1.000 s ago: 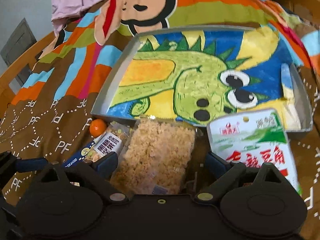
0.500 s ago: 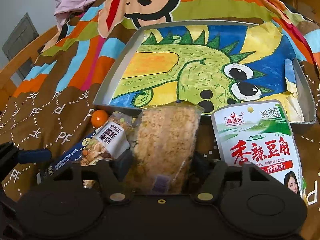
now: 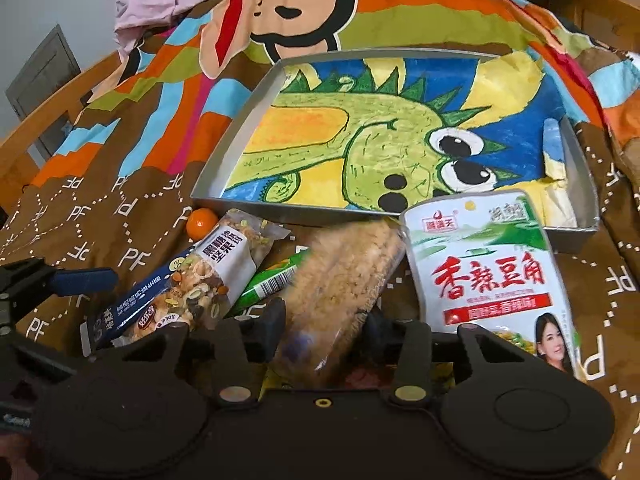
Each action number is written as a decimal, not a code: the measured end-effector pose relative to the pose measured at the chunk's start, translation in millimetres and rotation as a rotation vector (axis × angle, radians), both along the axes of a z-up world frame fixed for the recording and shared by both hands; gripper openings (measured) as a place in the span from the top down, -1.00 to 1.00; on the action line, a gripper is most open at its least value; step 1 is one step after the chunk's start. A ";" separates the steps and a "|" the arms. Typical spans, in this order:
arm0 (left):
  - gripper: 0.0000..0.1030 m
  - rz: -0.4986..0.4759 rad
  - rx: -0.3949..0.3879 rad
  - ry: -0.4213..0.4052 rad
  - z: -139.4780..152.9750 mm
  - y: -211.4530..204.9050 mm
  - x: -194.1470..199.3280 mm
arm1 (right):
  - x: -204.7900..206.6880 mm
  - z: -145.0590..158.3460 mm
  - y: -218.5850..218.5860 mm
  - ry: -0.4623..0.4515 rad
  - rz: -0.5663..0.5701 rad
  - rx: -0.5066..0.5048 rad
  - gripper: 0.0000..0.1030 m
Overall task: Organize snacks
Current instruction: 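Grasp the clear nut bar with the left tool while the right tool grasps the puffed-rice bar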
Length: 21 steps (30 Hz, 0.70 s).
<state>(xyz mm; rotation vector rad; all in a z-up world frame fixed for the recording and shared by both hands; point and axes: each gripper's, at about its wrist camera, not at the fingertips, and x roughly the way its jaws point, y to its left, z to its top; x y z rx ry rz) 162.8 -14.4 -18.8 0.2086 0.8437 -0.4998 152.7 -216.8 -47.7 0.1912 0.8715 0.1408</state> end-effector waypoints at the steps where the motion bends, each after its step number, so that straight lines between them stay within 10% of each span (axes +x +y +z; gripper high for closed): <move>1: -0.81 -0.002 -0.001 0.002 -0.8 -0.5 0.6 | 0.3 0.1 0.1 -0.002 0.002 -0.002 0.14; 21: -0.14 -0.033 -0.020 0.056 -16.5 -11.2 11.4 | 14.3 -9.8 -1.3 0.019 -0.018 0.029 -0.03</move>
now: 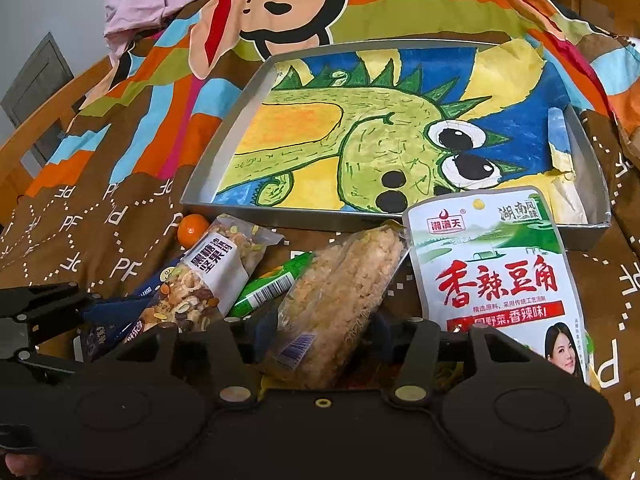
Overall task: Organize snacks
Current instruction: 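Grasp the clear nut bar with the left tool while the right tool grasps the puffed-rice bar, then lower the nut bar into the tray with the left tool while the right tool lowers the rice bar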
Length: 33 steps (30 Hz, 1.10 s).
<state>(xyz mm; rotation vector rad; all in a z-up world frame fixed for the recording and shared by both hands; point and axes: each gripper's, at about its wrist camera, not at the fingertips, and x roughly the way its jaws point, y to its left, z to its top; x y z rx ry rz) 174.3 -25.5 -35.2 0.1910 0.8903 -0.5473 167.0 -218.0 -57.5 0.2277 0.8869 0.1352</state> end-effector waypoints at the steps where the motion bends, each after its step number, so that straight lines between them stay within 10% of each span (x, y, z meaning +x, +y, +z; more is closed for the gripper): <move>1: -0.09 0.000 0.000 0.005 -0.5 0.3 0.2 | -0.4 0.4 0.1 -0.004 0.001 0.000 0.01; 12: 0.18 0.054 0.023 0.035 4.7 3.2 -6.2 | -13.4 16.9 2.3 -0.095 0.043 0.013 0.25; 26: 0.14 0.055 -0.005 0.066 -3.7 4.9 4.3 | 1.4 -1.2 5.2 -0.084 0.078 0.149 -0.10; 33: 0.18 0.057 -0.018 0.070 -2.5 8.0 4.2 | 0.2 -5.3 -0.3 -0.041 0.020 0.118 0.35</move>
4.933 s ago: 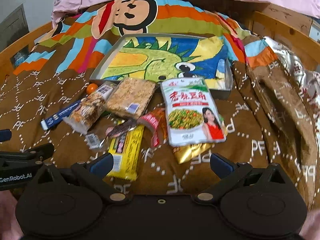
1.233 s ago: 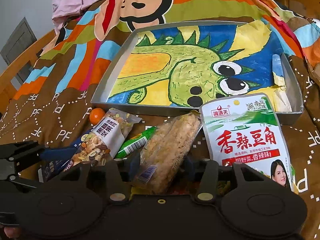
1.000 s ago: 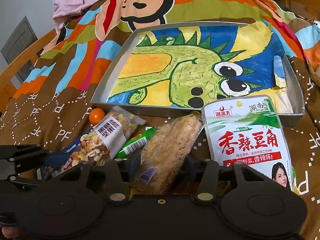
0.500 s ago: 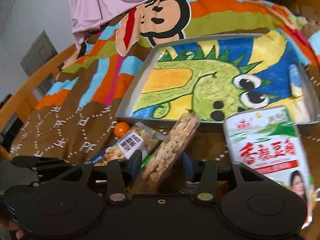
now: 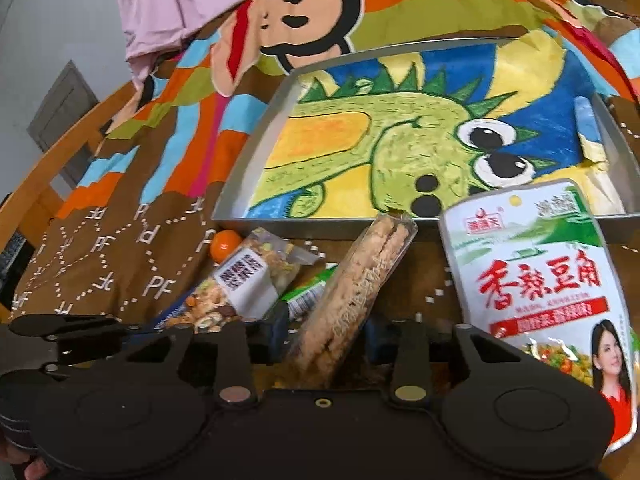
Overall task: Organize snacks
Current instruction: 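Lower the nut bar into the tray with the left tool while the right tool lowers the rice bar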
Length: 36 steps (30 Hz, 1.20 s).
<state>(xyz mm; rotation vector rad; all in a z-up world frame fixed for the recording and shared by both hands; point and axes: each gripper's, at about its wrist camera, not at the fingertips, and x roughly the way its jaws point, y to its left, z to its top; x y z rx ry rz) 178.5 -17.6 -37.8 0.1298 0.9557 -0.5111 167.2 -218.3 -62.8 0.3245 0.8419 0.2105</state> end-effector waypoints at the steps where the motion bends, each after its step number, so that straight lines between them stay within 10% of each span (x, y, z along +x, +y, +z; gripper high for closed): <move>1: 0.18 -0.001 -0.003 0.002 0.2 0.4 -0.3 | -0.4 0.1 -0.3 0.000 0.003 -0.004 0.37; 14: 0.19 0.007 -0.043 -0.034 15.5 3.5 -16.2 | -24.7 26.8 19.1 -0.160 0.068 -0.223 0.59; 36: 0.19 0.158 -0.150 -0.212 50.3 11.1 -10.1 | -28.6 57.4 3.9 -0.364 -0.018 -0.214 0.61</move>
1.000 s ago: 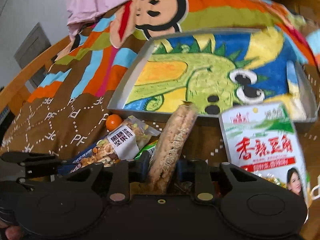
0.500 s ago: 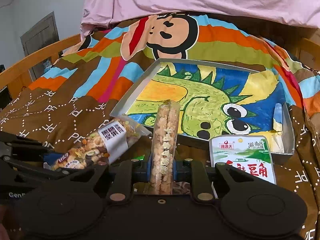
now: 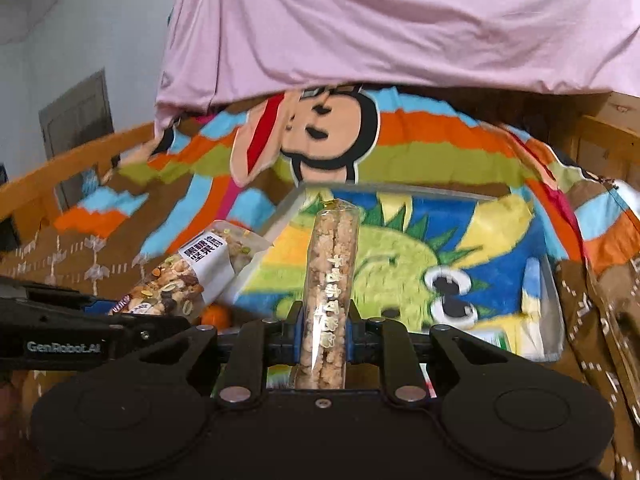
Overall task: Organize snacks
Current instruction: 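Lower the nut bar into the tray with the left tool while the right tool lowers the rice bar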
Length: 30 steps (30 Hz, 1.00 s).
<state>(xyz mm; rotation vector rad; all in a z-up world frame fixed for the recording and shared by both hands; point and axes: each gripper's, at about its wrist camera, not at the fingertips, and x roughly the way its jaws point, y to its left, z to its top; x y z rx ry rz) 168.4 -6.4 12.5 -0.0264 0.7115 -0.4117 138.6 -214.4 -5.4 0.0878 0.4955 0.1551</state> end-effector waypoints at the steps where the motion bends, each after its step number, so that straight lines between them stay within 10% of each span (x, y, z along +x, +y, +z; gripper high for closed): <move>1: 0.19 0.007 0.002 -0.020 2.4 -3.1 6.9 | 6.8 2.1 -1.7 -0.008 -0.003 0.009 0.61; 12: 0.19 0.069 -0.100 -0.079 -21.9 -36.1 103.0 | 101.6 -18.9 -27.1 0.038 -0.015 0.132 0.60; 30: 0.18 0.053 0.009 0.039 -75.4 -57.1 134.1 | 134.5 -49.2 -39.1 0.159 -0.080 0.134 0.52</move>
